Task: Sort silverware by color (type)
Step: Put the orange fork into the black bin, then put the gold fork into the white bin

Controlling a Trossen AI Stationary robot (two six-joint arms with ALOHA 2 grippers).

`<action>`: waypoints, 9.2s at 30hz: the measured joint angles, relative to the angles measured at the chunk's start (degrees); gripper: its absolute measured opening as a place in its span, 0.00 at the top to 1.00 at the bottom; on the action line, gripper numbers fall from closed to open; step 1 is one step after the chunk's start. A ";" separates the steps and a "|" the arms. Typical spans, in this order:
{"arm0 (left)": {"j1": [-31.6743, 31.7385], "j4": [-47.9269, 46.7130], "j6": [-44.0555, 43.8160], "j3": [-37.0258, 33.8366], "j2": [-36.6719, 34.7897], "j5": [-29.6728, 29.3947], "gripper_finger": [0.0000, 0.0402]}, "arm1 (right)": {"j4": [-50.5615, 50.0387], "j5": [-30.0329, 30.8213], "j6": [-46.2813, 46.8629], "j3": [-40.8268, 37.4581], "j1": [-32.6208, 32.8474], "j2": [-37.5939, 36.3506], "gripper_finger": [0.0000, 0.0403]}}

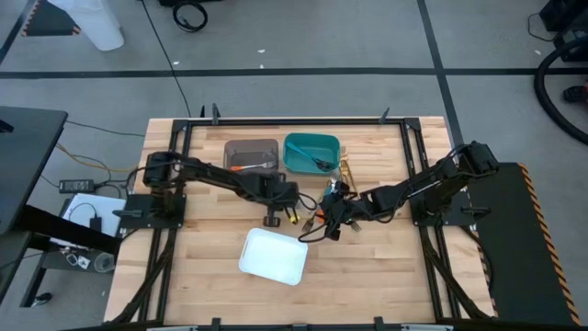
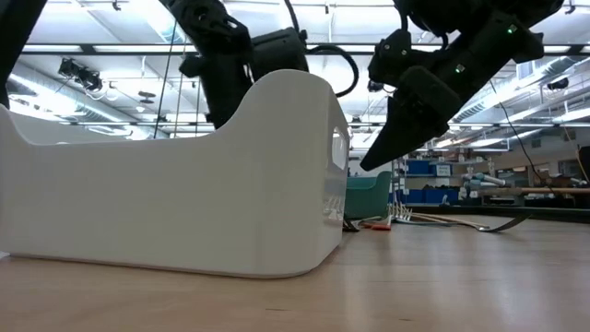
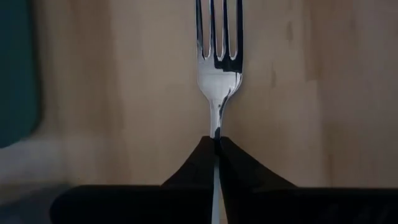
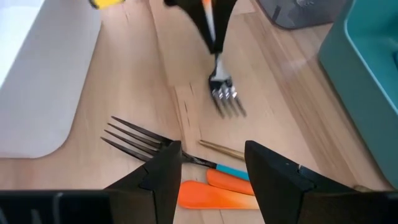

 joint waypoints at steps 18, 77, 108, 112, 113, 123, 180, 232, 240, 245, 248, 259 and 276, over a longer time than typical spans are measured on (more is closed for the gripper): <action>2.28 -15.45 -1.29 0.26 -13.57 -3.68 0.97 | 1.62 0.06 -1.07 -0.04 0.01 0.00 0.54; 21.14 5.36 -7.83 -16.30 -19.41 -11.77 0.96 | 4.52 1.76 -2.10 -0.04 1.54 0.00 0.54; 12.28 6.14 -4.43 -12.57 -21.20 -6.32 0.69 | -3.62 -2.46 -5.28 -0.04 0.10 0.00 0.54; 9.72 6.07 -4.98 -12.58 -21.20 -6.35 0.69 | -5.46 -7.35 -7.92 -0.04 -1.45 0.02 0.54; 9.15 6.03 -5.49 -12.58 -21.20 -6.34 0.69 | -6.15 -8.20 -8.15 0.00 -1.88 0.02 0.54; 4.84 1.78 -8.92 -12.61 -21.20 -6.45 0.69 | -25.31 -9.95 2.51 4.59 -5.11 0.04 0.54; -2.09 14.23 -6.32 -17.07 -21.15 -1.65 0.69 | -23.33 -6.03 6.83 -5.55 -31.98 -4.59 0.54; -1.90 5.33 -4.10 -11.17 -21.15 -8.64 0.57 | -24.48 -1.23 10.92 -10.03 -27.43 -24.44 0.93; -2.80 11.18 2.54 -11.17 -21.15 -8.66 0.57 | -23.80 -1.85 12.75 -9.90 -23.31 -26.88 0.93; -4.28 11.89 3.54 -11.17 -21.15 -8.72 0.57 | -21.12 -5.41 12.92 -9.03 -20.70 -27.19 0.93; -5.79 10.51 3.26 -11.20 -21.56 -10.23 0.57 | -19.33 -7.28 12.79 -8.00 -18.86 -25.96 0.93; -9.25 0.34 -1.16 -11.37 -29.11 -9.71 0.57 | -18.51 -7.64 10.95 0.77 -12.70 -15.63 0.93; -9.90 -3.45 -2.27 -18.90 -38.30 -8.03 0.57 | -21.62 -3.88 16.25 15.68 -6.29 -3.22 0.93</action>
